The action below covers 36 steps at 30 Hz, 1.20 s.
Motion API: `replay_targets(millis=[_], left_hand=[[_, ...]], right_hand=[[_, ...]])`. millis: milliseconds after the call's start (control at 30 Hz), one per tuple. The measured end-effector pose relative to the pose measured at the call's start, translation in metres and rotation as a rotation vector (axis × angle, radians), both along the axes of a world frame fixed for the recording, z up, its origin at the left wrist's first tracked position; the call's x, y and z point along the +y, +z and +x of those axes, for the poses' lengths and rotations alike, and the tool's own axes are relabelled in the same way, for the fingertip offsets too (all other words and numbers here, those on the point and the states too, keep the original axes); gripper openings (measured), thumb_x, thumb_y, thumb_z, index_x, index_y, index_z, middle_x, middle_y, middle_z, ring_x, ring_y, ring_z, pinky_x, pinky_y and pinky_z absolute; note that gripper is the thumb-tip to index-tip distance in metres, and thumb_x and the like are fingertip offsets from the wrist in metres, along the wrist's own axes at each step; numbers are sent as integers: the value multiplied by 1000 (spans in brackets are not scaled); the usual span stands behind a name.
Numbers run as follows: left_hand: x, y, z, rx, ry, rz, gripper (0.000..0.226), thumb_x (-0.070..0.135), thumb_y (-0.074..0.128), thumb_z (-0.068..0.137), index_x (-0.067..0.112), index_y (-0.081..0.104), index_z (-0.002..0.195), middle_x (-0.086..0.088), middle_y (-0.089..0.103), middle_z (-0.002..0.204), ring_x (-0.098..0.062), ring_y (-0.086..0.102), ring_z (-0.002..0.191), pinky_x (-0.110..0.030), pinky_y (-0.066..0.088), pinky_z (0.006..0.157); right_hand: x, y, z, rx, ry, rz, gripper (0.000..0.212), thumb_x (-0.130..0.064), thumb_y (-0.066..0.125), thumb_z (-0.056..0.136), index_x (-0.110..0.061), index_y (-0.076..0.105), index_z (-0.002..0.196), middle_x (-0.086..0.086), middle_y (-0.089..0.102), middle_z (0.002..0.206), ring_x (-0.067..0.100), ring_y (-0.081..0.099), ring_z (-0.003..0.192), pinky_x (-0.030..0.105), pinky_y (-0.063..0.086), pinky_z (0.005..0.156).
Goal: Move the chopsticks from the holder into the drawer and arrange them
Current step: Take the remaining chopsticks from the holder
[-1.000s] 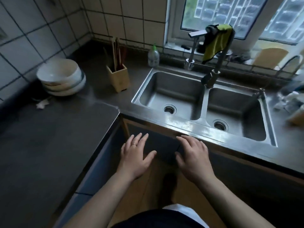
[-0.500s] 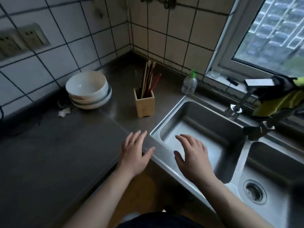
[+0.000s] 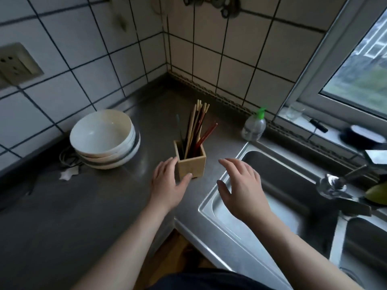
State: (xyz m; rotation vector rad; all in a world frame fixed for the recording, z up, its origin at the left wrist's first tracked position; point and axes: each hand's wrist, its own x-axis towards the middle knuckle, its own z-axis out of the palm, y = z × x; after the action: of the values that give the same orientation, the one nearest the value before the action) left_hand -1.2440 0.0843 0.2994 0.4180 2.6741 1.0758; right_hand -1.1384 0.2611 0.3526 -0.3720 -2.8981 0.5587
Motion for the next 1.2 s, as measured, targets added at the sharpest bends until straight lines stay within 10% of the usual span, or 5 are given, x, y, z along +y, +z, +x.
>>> replay_targets(millis=[367, 633, 867, 1067, 1200], left_hand=[[40, 9, -105, -264, 60, 169, 73, 42, 66, 90, 22, 30, 150, -1, 43, 150, -24, 41, 137, -40, 39, 104], [63, 2, -125, -304, 20, 476, 38, 13, 75, 84, 27, 57, 115, 16, 63, 103, -2, 58, 100, -14, 41, 75], [70, -15, -132, -264, 55, 498, 21, 20, 74, 86, 35, 60, 88, 10, 70, 91, -13, 69, 91, -37, 57, 79], [66, -15, -132, -270, 84, 508, 16, 24, 66, 92, 37, 58, 87, 12, 68, 90, -11, 67, 92, -32, 54, 77], [64, -18, -133, -284, 93, 514, 13, 27, 64, 93, 38, 58, 90, 11, 68, 93, -11, 67, 93, -34, 55, 79]], right_hand=[[11, 6, -97, -81, -70, -129, 69, -35, 56, 92, -21, 22, 150, -1, 37, 150, 20, 34, 139, 35, 31, 111], [13, 14, -155, -131, -202, -423, 73, -37, 56, 93, -21, 18, 152, -1, 32, 155, 17, 32, 142, 32, 30, 114], [14, 8, -187, 36, -335, -945, 46, -19, 67, 88, -23, 48, 129, -10, 65, 97, 0, 63, 87, 7, 48, 64], [13, -5, -197, 60, -341, -1140, 34, -18, 74, 81, -18, 63, 113, 8, 73, 101, 25, 70, 97, 45, 56, 91], [11, -6, -203, 67, -324, -1147, 18, -14, 72, 82, -15, 68, 99, 14, 69, 91, 28, 69, 90, 42, 58, 86]])
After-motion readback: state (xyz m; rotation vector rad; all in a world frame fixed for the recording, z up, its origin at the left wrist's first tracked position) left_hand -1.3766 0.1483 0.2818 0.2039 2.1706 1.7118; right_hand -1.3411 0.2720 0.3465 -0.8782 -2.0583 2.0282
